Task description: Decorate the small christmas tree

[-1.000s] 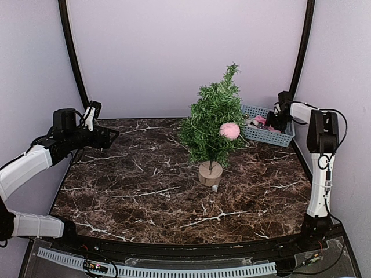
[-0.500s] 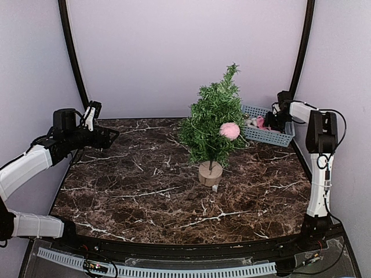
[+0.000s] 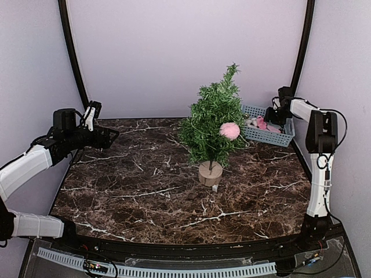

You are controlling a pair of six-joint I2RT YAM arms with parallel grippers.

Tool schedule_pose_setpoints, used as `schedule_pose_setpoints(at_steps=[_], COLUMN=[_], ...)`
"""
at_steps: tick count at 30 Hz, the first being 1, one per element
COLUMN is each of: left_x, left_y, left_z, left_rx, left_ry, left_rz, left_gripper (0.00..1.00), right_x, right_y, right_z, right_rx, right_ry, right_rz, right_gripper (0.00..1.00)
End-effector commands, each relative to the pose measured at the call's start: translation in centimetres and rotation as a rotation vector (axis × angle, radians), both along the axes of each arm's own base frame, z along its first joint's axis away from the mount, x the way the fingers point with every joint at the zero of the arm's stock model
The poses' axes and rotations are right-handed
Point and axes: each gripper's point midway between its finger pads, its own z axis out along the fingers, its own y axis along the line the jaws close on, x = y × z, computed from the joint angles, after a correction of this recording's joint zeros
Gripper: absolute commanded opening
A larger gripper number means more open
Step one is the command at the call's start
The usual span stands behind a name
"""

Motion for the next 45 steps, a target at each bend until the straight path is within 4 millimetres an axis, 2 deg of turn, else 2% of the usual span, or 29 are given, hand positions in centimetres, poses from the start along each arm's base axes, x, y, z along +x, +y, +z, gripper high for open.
schedule_pose_setpoints(at_steps=[1, 10, 13, 17, 21, 27, 31, 33, 36, 37, 39, 40, 42, 45], left_x=[-0.1, 0.0, 0.0, -0.1, -0.2, -0.6, -1.1, -1.7, -2.6, -3.3, -4.3, -4.6, -5.8, -8.4], left_y=[-0.1, -0.3, -0.3, -0.1, 0.1, -0.4, -2.5, -4.5, -6.8, -8.0, -9.8, -10.3, -12.1, -15.1], left_z=[0.7, 0.4, 0.4, 0.5, 0.7, 0.9, 1.5, 2.2, 4.2, 4.6, 5.8, 6.7, 8.1, 10.2], left_rx=[0.012, 0.009, 0.01, 0.012, 0.012, 0.018, 0.039, 0.009, -0.061, -0.075, -0.125, -0.158, -0.2, -0.243], left_ry=[-0.027, -0.016, -0.017, -0.019, -0.031, -0.043, -0.055, -0.055, -0.065, -0.068, -0.073, -0.078, -0.085, -0.096], left_rz=[-0.009, -0.015, -0.015, -0.007, 0.003, -0.003, -0.026, -0.057, -0.074, -0.103, -0.133, -0.139, -0.178, -0.254], left_gripper=[0.9, 0.9, 0.9, 0.9, 0.9, 0.9, 0.89, 0.88, 0.87, 0.87, 0.87, 0.86, 0.86, 0.85], right_x=[1.7, 2.2, 2.3, 2.6, 2.7, 1.0, -1.3, -2.6, -5.0, -6.2, -8.5, -9.7, -12.4, -17.1], right_y=[1.6, 2.1, 2.0, 2.1, 1.9, 2.1, 2.5, 2.7, 3.0, 3.3, 4.0, 4.5, 5.9, 9.3], right_z=[0.2, -2.2, -2.4, -1.5, 2.3, 10.9, 15.6, 17.6, 20.9, 22.6, 24.5, 24.6, 26.3, 28.4], right_rx=[-0.001, 0.012, 0.012, 0.028, 0.044, 0.097, 0.102, 0.102, 0.107, 0.113, 0.141, 0.164, 0.2, 0.284], right_ry=[-0.05, -0.02, -0.02, -0.043, -0.123, -0.281, -0.351, -0.377, -0.424, -0.456, -0.49, -0.488, -0.514, -0.549], right_rz=[0.083, 0.105, 0.103, 0.092, 0.067, 0.077, 0.092, 0.097, 0.105, 0.114, 0.135, 0.151, 0.196, 0.313], right_gripper=[0.51, 0.48, 0.33, 0.01, 0.0, 0.0, 0.0, 0.0, 0.0, 0.0, 0.0, 0.0, 0.0, 0.0])
